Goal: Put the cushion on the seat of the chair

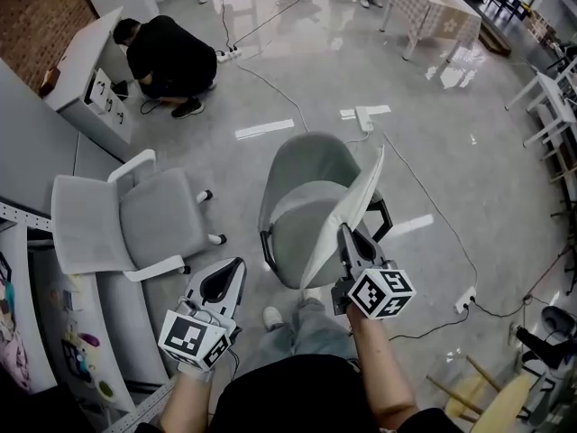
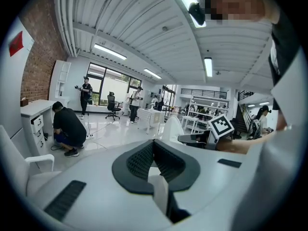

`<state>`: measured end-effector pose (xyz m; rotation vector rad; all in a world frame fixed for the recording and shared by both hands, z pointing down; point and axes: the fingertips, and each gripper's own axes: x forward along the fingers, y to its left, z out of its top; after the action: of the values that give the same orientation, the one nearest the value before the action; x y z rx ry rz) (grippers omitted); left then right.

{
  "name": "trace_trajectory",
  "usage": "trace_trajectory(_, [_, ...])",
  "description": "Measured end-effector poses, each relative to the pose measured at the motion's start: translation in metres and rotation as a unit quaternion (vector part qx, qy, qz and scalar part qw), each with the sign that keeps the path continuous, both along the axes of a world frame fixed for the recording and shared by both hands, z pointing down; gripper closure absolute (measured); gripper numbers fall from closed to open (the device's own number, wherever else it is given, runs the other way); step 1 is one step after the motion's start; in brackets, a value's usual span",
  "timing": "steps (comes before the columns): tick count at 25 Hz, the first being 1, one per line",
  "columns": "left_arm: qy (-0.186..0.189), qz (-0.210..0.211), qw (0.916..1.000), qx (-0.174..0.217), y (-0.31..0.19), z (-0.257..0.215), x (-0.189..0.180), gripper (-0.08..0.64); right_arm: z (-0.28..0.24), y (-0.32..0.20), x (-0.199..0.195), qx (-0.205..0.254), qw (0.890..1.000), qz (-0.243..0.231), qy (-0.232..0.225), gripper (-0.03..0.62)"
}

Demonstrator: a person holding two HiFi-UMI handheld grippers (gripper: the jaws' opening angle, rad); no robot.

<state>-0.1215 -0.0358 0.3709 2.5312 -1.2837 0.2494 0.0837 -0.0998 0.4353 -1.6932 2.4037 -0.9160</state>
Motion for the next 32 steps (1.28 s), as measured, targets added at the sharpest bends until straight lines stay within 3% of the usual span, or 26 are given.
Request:
trace_trajectory(13, [-0.04, -0.021, 0.9982, -0.038, -0.002, 0.038, 0.009, 0.548, 0.094, -0.029, 0.023, -0.042, 0.995, 0.049, -0.071, 0.561])
trace_trajectory(21, [-0.053, -0.028, 0.9964, -0.059, 0.009, 0.052, 0.002, 0.548, 0.138, -0.048, 0.018, -0.061, 0.988, 0.092, -0.111, 0.561])
trace_trajectory(32, [-0.068, -0.051, 0.9928, -0.085, 0.015, 0.07, -0.008, 0.548, 0.17, -0.088, 0.0, -0.049, 0.979, 0.117, -0.163, 0.561])
